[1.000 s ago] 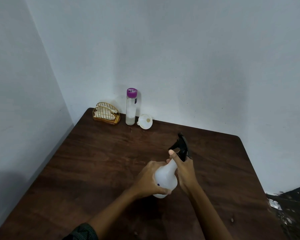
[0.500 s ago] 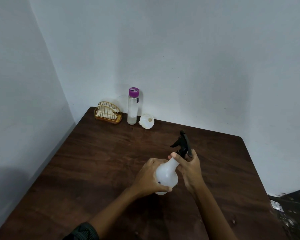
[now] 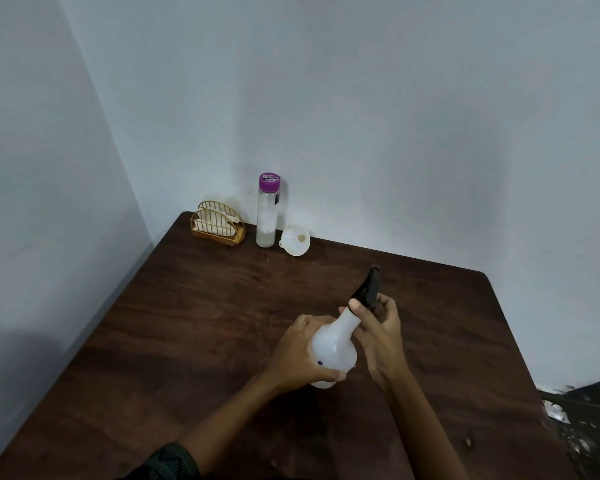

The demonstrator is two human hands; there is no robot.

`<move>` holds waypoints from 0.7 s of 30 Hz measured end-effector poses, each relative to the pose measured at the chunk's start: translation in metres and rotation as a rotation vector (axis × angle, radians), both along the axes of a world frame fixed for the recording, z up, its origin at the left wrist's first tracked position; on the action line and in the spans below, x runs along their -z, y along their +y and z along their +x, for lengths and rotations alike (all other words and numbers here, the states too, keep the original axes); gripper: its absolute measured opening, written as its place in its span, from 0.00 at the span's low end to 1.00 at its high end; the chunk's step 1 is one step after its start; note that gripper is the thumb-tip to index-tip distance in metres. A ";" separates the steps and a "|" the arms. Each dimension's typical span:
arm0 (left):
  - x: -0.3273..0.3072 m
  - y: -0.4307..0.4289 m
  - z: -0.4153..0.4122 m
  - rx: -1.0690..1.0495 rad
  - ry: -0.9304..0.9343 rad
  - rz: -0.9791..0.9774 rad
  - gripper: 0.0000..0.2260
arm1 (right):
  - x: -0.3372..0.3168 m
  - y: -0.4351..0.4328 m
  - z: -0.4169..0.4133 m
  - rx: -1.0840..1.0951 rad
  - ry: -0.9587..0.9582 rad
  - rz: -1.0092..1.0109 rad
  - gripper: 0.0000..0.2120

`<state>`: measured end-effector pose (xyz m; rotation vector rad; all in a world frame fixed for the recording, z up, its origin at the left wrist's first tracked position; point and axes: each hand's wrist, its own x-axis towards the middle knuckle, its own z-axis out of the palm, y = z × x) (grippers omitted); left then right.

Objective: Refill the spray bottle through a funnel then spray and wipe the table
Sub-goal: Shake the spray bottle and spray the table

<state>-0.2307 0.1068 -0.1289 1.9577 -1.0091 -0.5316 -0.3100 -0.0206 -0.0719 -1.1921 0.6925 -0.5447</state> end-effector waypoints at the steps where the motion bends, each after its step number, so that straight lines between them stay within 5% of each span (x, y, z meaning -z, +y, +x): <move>1: 0.000 0.000 0.000 -0.008 -0.001 -0.004 0.35 | -0.001 0.001 -0.002 -0.021 -0.030 0.046 0.14; 6: 0.003 -0.003 -0.002 -0.045 -0.038 0.017 0.37 | 0.000 0.006 -0.003 0.046 0.020 -0.101 0.04; 21: 0.002 -0.003 -0.024 -0.250 -0.203 0.077 0.38 | 0.005 0.025 0.007 0.219 0.158 -0.184 0.08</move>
